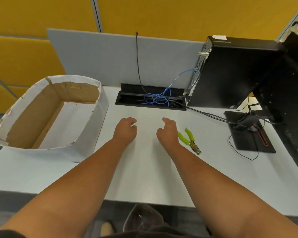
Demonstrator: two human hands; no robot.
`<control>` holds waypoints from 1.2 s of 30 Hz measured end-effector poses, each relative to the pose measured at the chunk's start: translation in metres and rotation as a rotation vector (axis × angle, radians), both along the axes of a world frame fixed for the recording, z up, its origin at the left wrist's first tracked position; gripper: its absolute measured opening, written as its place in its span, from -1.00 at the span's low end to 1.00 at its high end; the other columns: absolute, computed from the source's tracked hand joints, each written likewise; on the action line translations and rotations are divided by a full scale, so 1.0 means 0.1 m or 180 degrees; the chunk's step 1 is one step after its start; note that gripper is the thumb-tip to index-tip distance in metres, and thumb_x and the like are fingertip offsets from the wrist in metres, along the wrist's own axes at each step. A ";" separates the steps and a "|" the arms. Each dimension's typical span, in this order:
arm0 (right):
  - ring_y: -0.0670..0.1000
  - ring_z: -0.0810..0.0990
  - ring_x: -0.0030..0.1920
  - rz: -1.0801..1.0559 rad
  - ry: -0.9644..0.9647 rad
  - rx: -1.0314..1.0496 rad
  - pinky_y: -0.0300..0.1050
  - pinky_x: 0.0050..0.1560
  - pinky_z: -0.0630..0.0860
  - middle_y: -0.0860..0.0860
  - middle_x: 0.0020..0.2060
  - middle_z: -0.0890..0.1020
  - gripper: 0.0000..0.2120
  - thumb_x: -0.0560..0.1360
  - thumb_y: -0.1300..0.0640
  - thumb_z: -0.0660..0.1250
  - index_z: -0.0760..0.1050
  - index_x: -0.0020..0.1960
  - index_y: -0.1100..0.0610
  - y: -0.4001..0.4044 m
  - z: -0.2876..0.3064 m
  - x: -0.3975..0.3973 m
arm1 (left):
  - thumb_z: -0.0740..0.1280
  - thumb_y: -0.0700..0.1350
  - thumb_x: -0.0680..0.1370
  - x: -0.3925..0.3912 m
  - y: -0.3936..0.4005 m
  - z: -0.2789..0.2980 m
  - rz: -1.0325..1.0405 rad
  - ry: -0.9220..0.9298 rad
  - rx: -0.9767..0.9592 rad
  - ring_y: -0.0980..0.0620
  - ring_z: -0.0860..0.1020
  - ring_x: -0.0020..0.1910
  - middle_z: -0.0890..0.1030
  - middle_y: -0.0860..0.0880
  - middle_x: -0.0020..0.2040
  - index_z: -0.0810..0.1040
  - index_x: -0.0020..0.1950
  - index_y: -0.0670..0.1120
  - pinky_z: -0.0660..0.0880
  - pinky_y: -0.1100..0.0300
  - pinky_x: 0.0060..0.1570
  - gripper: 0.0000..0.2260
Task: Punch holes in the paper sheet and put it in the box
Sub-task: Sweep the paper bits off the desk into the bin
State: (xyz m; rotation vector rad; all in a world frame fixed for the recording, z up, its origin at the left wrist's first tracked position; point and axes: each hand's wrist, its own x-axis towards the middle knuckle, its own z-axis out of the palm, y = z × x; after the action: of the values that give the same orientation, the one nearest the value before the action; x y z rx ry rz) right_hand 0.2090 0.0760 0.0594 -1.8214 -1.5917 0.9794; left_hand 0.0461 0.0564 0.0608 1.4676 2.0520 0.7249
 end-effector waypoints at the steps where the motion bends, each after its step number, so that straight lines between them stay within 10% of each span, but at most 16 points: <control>1: 0.11 0.43 0.34 0.0008 -0.0022 0.0004 -0.12 0.23 0.43 0.09 0.43 0.30 -0.47 0.53 0.34 0.15 0.28 0.50 0.14 0.00 -0.07 0.09 | 0.22 -0.19 0.60 0.05 -0.03 -0.07 0.0008 -0.0019 -0.0010 -0.06 0.50 0.24 0.48 -0.10 0.31 0.49 0.33 -0.08 0.36 0.21 0.18 -0.70; 16: 0.16 0.09 0.55 0.0707 -0.0859 -0.0054 0.07 0.53 0.08 0.16 0.55 0.15 -0.40 0.60 0.04 0.17 0.10 0.56 0.25 -0.28 -0.96 0.65 | 0.15 0.01 0.63 0.20 -0.21 -0.79 -0.0145 0.0610 -0.0776 -0.10 0.03 0.54 0.04 -0.11 0.58 0.08 0.55 -0.13 0.12 -0.11 0.45 -0.46; 22: 0.11 -0.19 0.59 0.0847 -0.1607 0.0028 0.07 0.56 -0.24 0.17 0.59 -0.12 -0.24 0.58 -0.21 -0.13 -0.13 0.59 0.27 -0.30 -1.18 0.61 | 0.11 0.00 0.63 0.07 -0.06 -0.90 -0.0142 0.0824 -0.1199 -0.12 -0.01 0.54 -0.03 -0.11 0.58 0.03 0.55 -0.13 0.10 -0.18 0.44 -0.47; 36: 0.15 -0.21 0.58 0.0515 -0.1936 -0.0025 0.13 0.55 -0.26 0.19 0.59 -0.14 -0.28 0.63 -0.19 -0.14 -0.19 0.58 0.27 0.39 -1.25 0.36 | 0.19 -0.08 0.61 -0.28 0.36 -0.98 -0.0430 0.1336 -0.1429 -0.15 -0.14 0.55 -0.17 -0.07 0.58 -0.08 0.57 -0.07 -0.01 -0.18 0.48 -0.38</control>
State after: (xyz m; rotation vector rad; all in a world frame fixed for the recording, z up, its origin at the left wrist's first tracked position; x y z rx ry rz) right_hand 0.2450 0.1152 -0.0653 -2.1502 -2.1123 0.5080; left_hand 0.0180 0.0923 -0.0370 1.5537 2.1927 -0.1147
